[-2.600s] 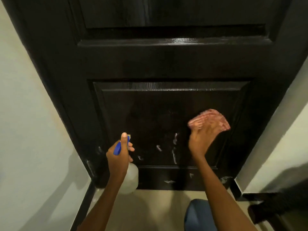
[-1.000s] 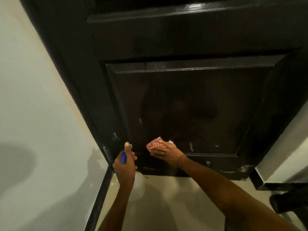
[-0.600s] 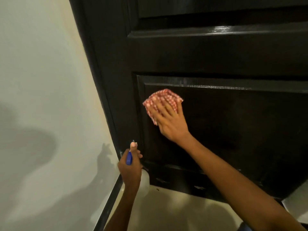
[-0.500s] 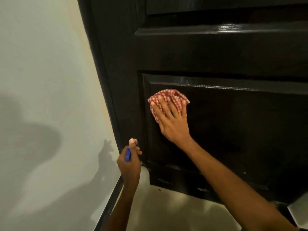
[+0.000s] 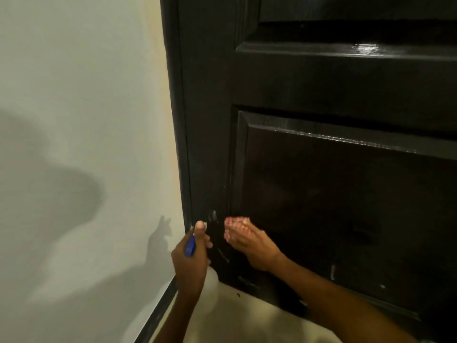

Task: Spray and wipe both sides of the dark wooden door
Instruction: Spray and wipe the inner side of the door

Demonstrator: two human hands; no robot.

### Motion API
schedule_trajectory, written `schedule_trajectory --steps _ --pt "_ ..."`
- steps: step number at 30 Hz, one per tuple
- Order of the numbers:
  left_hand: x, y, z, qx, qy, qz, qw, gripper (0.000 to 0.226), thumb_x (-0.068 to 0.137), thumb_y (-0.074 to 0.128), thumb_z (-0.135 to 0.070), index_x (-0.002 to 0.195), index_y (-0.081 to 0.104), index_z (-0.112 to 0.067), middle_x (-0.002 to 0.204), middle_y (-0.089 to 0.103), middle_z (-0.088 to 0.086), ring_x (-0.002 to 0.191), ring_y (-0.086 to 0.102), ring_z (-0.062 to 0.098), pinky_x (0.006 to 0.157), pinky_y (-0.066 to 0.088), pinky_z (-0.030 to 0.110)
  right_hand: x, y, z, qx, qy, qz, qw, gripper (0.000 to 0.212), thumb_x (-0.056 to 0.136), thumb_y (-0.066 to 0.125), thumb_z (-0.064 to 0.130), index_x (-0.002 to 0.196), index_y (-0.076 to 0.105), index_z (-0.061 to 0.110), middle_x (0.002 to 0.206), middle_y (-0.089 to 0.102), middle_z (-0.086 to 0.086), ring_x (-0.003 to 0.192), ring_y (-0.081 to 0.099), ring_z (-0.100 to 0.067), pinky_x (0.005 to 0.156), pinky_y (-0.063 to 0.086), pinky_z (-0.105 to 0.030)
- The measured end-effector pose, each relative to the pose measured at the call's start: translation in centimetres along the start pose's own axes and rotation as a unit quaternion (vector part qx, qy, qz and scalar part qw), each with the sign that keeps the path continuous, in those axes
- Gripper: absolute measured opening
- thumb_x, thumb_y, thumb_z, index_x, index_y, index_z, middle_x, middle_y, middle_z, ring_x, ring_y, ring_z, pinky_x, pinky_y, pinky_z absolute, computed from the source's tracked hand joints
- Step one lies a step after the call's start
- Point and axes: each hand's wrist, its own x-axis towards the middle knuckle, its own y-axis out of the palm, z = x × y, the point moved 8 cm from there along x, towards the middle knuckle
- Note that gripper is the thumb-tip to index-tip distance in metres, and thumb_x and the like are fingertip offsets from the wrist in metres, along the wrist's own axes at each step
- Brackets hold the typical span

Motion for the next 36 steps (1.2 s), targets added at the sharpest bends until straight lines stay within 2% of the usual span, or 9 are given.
schedule_trajectory --steps 5,9,14,17,20,23,25,32,36 --pt "0.7 -0.1 -4.3 -0.025 0.025 -0.018 0.999 0.033 0.09 0.054 -0.05 0.082 0.07 -0.021 0.069 0.07 0.007 0.062 0.068 0.024 0.053 0.056 0.03 1.7 -11.3 -9.5 0.01 0.101 -0.113 0.988 0.069 0.094 0.051 0.041 0.157 0.027 0.028 0.165 0.023 -0.005 0.153 0.002 -0.023 0.12 -0.014 -0.055" --pt "1.5 0.3 -7.9 -0.048 0.035 -0.011 0.998 0.031 0.09 0.056 -0.049 0.084 0.071 -0.023 0.067 0.069 0.008 0.057 0.066 0.019 0.05 0.054 0.031 1.2 -20.8 -18.2 0.005 0.19 -0.241 0.952 0.056 0.098 0.046 0.042 0.152 0.04 0.03 0.158 0.039 -0.004 0.151 0.024 -0.025 0.122 0.002 -0.06" --pt "2.7 -0.6 -8.7 -0.055 0.027 -0.012 0.998 0.034 0.089 0.056 -0.051 0.083 0.071 -0.021 0.067 0.07 0.009 0.056 0.065 0.021 0.053 0.055 0.035 1.3 -22.4 -18.2 -0.001 0.243 -0.306 0.921 0.058 0.102 0.041 0.042 0.157 0.03 0.027 0.165 0.023 -0.008 0.153 0.014 -0.029 0.121 0.001 -0.06" --pt "2.7 -1.6 -7.6 -0.037 0.035 -0.019 0.999 0.043 0.09 0.055 -0.052 0.085 0.072 -0.012 0.066 0.069 0.008 0.057 0.066 0.024 0.053 0.055 0.035 2.2 -17.6 -14.5 0.013 0.194 -0.251 0.948 0.068 0.099 0.047 0.04 0.159 0.021 0.025 0.167 0.013 -0.01 0.154 0.008 -0.029 0.12 -0.006 -0.06" --pt "2.2 -3.0 -6.3 -0.021 0.04 -0.023 0.999 0.051 0.091 0.053 -0.054 0.082 0.07 -0.008 0.065 0.068 0.007 0.056 0.065 0.025 0.052 0.055 0.032 3.5 -10.4 -8.6 0.014 0.054 -0.084 0.995 0.079 0.09 0.056 0.037 0.159 0.021 0.024 0.166 0.017 -0.01 0.153 0.011 -0.032 0.118 -0.015 -0.062" --pt "1.7 -4.5 -5.0 -0.019 0.035 -0.032 0.999 0.053 0.089 0.052 -0.054 0.084 0.071 -0.005 0.064 0.068 0.007 0.055 0.064 0.023 0.051 0.054 0.031 5.1 -5.8 -3.7 -0.04 -0.075 0.017 0.996 0.078 0.093 0.051 0.037 0.16 0.014 0.023 0.168 0.007 -0.008 0.154 -0.004 -0.031 0.108 -0.033 -0.059" --pt "1.4 -5.4 -4.5 -0.012 0.04 -0.042 0.998 0.051 0.091 0.052 -0.052 0.082 0.071 -0.006 0.064 0.068 0.008 0.056 0.064 0.025 0.052 0.055 0.034 6.6 -5.8 -3.0 -0.054 -0.071 0.027 0.996 0.076 0.094 0.051 0.037 0.16 0.016 0.023 0.168 0.003 -0.009 0.154 -0.008 -0.031 0.109 -0.032 -0.059" --pt "0.9 -7.1 -2.6 0.017 0.039 -0.089 0.995 0.047 0.097 0.051 -0.048 0.077 0.069 -0.01 0.063 0.065 0.006 0.057 0.062 0.028 0.059 0.058 0.053 11.7 -21.8 -14.1 0.007 0.168 -0.221 0.961 0.073 0.096 0.049 0.035 0.16 0.017 0.021 0.167 0.01 -0.013 0.154 0.006 -0.033 0.12 -0.007 -0.061" --pt "1.9 -6.4 -2.1 0.007 0.023 -0.091 0.996 0.047 0.097 0.051 -0.049 0.078 0.068 -0.009 0.065 0.066 0.007 0.059 0.063 0.028 0.062 0.059 0.051 12.7 -23.9 -14.9 0.04 0.207 -0.295 0.932 0.065 0.101 0.041 0.035 0.16 0.018 0.018 0.167 0.012 -0.015 0.154 0.009 -0.035 0.121 0.001 -0.062"
